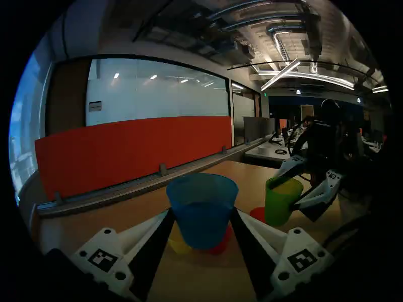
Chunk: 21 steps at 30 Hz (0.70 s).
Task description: Pour water
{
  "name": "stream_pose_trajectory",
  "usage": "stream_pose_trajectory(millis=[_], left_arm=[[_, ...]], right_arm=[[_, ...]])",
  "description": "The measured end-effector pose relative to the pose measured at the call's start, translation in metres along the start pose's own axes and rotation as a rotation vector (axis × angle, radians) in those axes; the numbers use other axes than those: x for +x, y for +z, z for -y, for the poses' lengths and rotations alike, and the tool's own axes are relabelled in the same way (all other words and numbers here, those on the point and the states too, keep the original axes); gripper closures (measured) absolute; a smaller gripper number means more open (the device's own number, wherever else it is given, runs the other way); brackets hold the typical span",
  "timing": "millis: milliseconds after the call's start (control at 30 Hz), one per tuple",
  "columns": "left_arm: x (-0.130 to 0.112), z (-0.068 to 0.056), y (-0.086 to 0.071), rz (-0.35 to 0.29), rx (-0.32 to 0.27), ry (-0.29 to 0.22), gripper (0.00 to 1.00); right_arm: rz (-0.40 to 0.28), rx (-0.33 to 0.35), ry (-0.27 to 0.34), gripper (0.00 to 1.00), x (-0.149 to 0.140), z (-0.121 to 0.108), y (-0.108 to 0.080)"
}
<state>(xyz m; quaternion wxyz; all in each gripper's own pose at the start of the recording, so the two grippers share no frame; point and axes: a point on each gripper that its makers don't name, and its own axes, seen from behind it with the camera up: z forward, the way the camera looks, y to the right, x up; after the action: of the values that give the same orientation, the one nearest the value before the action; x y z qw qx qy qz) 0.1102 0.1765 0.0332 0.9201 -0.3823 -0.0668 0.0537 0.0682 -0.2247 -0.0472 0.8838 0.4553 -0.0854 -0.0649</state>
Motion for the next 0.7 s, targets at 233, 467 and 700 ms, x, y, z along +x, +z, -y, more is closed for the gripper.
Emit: stream_pose_trajectory(millis=[233, 467, 700], left_arm=[[0.019, 0.000, -0.001, -0.021, 0.009, 0.064, 0.21], [0.036, -0.005, -0.003, -0.045, 0.023, 0.140, 0.21], [0.055, -0.008, -0.005, -0.070, 0.037, 0.226, 0.21]], right_arm=[[0.000, 0.010, -0.001, 0.09, -0.002, 0.002, 0.007], [0.000, 0.026, 0.001, 0.09, -0.002, 0.006, 0.013], [0.002, 0.045, -0.006, 0.09, -0.001, 0.010, 0.020]])
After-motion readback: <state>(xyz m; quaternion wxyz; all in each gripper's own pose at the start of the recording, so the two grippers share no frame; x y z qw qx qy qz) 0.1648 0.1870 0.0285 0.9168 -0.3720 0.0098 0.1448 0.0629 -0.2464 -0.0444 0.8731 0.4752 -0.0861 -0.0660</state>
